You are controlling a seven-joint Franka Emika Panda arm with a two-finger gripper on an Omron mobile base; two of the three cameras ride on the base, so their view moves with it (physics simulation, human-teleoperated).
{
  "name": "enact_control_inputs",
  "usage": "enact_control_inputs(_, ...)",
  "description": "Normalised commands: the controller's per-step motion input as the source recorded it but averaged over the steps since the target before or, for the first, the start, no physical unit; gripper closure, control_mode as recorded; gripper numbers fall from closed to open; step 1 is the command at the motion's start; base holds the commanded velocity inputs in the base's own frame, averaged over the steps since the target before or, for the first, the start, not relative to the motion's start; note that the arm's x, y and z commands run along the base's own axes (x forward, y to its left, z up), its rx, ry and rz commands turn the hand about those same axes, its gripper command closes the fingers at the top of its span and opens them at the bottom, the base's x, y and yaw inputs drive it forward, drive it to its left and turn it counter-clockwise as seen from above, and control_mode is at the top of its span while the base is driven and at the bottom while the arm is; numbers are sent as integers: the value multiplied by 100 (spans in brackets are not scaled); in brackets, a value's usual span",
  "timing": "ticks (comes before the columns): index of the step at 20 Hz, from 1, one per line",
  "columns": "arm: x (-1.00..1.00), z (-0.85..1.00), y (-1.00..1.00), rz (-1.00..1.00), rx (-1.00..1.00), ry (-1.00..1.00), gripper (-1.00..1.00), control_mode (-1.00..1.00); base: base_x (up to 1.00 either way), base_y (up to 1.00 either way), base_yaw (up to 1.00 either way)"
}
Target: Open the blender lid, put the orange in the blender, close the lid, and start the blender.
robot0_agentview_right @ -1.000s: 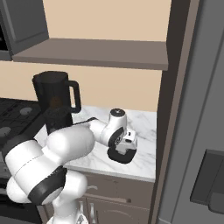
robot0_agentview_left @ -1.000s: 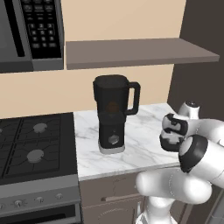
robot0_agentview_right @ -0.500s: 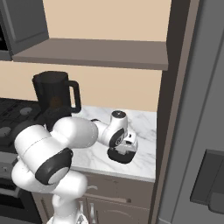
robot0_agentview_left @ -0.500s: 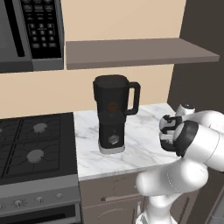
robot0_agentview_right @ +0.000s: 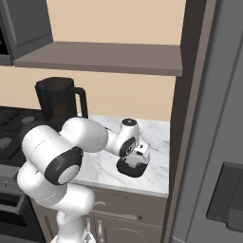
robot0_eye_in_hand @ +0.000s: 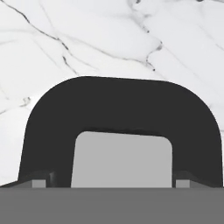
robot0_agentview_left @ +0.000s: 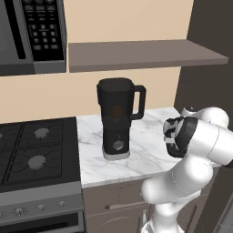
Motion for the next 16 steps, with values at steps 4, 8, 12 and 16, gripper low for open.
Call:
enact_control_inputs(4,0,-34,-5,-6,0,1,-100,-100,0,0,0)
enact_control_inputs(8,0,-40,0,-2,0,1,-100,-100,0,0,0)
enact_control_inputs(12,0,-52,0,0,0,3,-100,-100,0,0,0)
enact_control_inputs(16,0,-54,8,0,0,3,100,-100,0,0,0)
